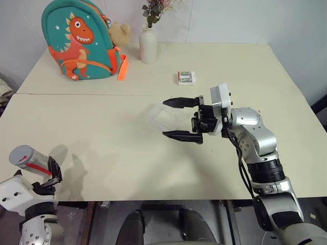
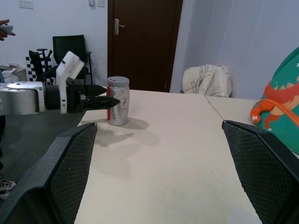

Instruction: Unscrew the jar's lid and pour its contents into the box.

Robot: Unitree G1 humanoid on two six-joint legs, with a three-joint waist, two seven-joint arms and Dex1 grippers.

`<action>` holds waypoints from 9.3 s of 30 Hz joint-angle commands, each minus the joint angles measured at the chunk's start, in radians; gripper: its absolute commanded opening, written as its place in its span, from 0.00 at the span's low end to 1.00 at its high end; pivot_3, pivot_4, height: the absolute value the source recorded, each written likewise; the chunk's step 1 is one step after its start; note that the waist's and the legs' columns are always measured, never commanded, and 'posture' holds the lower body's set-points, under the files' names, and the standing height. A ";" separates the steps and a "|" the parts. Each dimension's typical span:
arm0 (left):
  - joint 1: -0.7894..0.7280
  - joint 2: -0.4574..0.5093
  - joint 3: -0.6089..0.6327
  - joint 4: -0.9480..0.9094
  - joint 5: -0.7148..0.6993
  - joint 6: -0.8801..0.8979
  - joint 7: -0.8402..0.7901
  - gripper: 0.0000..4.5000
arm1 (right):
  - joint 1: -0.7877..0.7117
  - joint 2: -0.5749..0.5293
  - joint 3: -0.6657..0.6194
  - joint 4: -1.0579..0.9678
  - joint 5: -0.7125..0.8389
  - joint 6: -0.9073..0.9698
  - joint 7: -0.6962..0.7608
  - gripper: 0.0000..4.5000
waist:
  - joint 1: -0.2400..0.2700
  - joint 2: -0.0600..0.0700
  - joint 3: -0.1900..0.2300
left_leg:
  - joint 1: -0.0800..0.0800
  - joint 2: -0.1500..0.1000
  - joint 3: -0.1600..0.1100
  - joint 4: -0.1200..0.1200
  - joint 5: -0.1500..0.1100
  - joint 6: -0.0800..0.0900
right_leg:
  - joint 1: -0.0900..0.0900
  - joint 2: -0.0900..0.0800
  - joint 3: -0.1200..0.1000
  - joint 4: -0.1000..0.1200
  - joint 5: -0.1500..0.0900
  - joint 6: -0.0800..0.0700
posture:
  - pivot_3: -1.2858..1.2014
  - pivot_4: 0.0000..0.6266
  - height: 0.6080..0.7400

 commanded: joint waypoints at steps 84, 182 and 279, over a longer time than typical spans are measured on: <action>-0.775 0.603 -0.524 0.281 -0.233 0.321 -0.980 0.44 | -0.104 0.092 0.118 -0.225 0.034 0.466 -0.382 0.92 | 0.001 0.001 0.001 | 0.000 0.002 0.000 -0.004 0.000 -0.001 | -0.005 0.002 -0.001 0.008 0.007 0.014 | 0.52 0.24 1.00; -0.906 0.570 -0.495 0.390 -0.229 0.324 -1.123 0.44 | -0.213 0.003 -0.006 0.001 0.103 0.400 -0.022 1.00 | -0.011 0.002 0.001 | 0.000 0.003 -0.001 -0.003 0.000 -0.002 | -0.007 0.004 -0.001 0.012 0.006 0.015 | 0.52 0.24 1.00; -0.906 0.545 -0.501 0.379 -0.252 0.337 -1.140 0.44 | -0.269 -0.021 0.027 0.140 0.016 0.359 -0.004 1.00 | 0.000 0.002 0.001 | -0.001 0.003 -0.001 -0.003 0.000 -0.002 | -0.007 0.004 -0.001 0.012 0.006 0.015 | 0.52 0.24 1.00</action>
